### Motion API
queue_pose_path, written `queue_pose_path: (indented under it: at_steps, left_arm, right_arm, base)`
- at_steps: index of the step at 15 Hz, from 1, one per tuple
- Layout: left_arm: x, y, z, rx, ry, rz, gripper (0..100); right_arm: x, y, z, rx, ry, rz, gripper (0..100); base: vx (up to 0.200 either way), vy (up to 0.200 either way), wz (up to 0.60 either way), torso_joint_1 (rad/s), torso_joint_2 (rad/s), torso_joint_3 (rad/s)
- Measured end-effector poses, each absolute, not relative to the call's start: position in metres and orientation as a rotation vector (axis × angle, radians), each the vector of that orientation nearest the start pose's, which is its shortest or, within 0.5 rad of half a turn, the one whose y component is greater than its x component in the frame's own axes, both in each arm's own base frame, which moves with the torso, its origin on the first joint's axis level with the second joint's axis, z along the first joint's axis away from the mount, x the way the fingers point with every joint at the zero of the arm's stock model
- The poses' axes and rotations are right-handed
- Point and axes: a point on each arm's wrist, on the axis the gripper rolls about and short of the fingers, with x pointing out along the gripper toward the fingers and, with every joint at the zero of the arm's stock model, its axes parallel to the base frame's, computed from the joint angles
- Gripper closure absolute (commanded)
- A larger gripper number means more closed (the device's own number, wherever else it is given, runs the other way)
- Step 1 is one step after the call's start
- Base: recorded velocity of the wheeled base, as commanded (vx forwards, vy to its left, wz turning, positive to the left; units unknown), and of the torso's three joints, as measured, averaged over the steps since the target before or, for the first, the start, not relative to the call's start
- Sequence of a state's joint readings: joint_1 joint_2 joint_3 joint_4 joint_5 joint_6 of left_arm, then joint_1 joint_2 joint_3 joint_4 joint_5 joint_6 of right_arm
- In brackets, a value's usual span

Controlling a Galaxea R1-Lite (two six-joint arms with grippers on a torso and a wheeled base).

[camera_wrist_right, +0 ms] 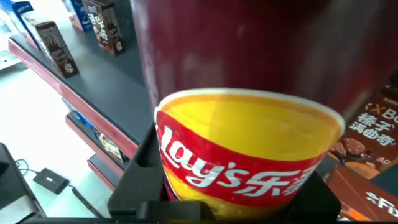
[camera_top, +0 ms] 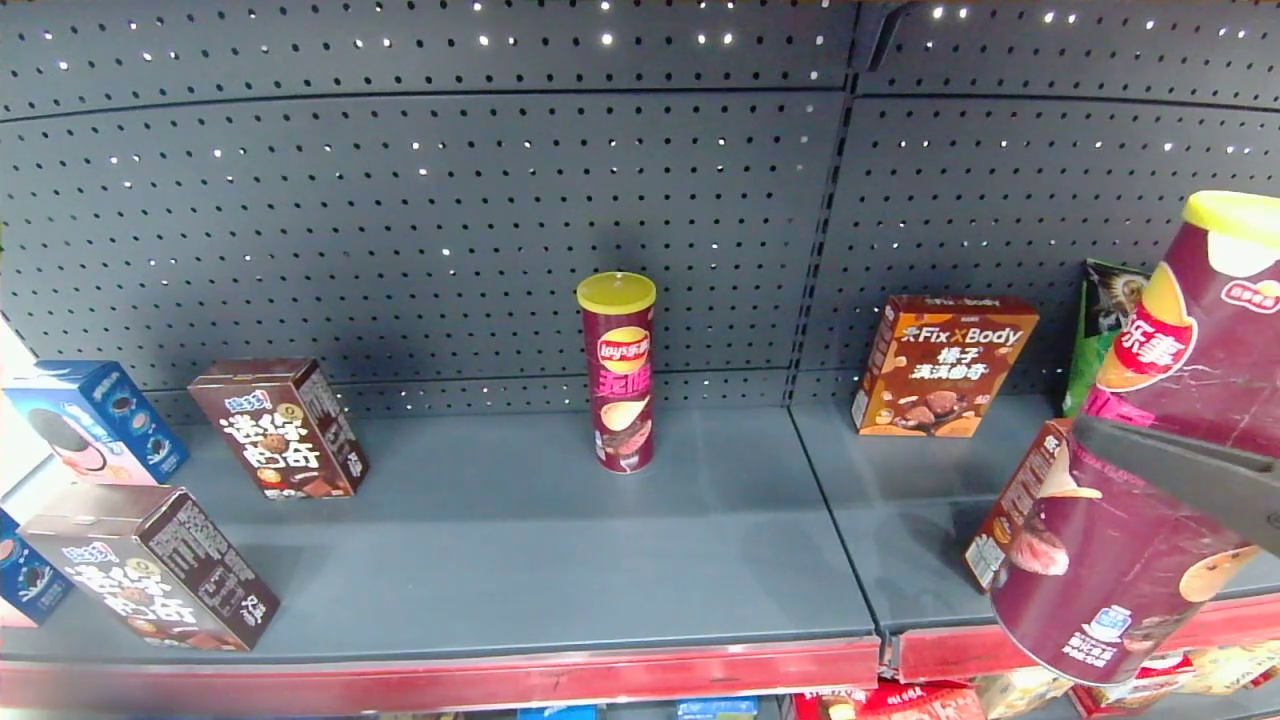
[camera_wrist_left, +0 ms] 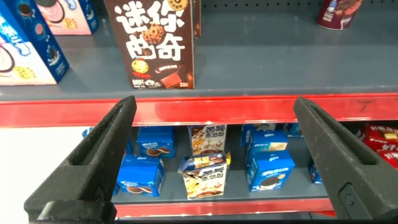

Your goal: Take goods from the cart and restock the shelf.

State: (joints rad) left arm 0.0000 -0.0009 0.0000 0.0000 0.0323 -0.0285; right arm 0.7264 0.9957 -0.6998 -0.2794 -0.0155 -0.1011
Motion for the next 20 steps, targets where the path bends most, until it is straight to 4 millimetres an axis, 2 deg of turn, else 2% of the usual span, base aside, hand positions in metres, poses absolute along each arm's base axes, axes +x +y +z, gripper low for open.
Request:
queue_pose_path:
  at_steps: [6, 11, 14, 16, 17, 18, 20]
  left_arm:
    - [-0.023, 0.001, 0.076, -0.027, -0.001, 0.033, 0]
    - [-0.023, 0.001, 0.076, -0.026, -0.001, 0.033, 0]
    - [-0.023, 0.001, 0.076, -0.026, -0.001, 0.033, 0]
    - [-0.023, 0.001, 0.076, -0.027, -0.001, 0.033, 0]
    - [-0.023, 0.001, 0.076, -0.026, -0.001, 0.033, 0]
    - [-0.023, 0.001, 0.076, -0.026, -0.001, 0.033, 0]
    - [-0.023, 0.001, 0.076, -0.027, -0.001, 0.033, 0]
  right_arm:
    - [0.092, 0.068, 0.264, -0.106, -0.020, 0.613, 100]
    - [0.099, 0.072, 0.263, -0.098, -0.039, 0.604, 100]
    - [0.104, 0.073, 0.259, -0.107, -0.011, 0.531, 100]
    - [0.104, 0.073, 0.249, -0.118, 0.023, 0.520, 100]
    - [0.101, 0.069, 0.238, -0.131, 0.055, 0.521, 100]
    - [0.095, 0.062, 0.223, -0.146, 0.089, 0.510, 100]
    - [0.085, 0.049, 0.208, -0.152, 0.104, 0.454, 100]
  base:
    - [0.000, 0.000, 0.00, 0.000, 0.00, 0.000]
    - [0.000, 0.000, 0.00, 0.000, 0.00, 0.000]
    - [0.000, 0.000, 0.00, 0.000, 0.00, 0.000]
    - [0.000, 0.000, 0.00, 0.000, 0.00, 0.000]
    - [0.000, 0.000, 0.00, 0.000, 0.00, 0.000]
    - [0.000, 0.000, 0.00, 0.000, 0.00, 0.000]
    - [0.000, 0.000, 0.00, 0.000, 0.00, 0.000]
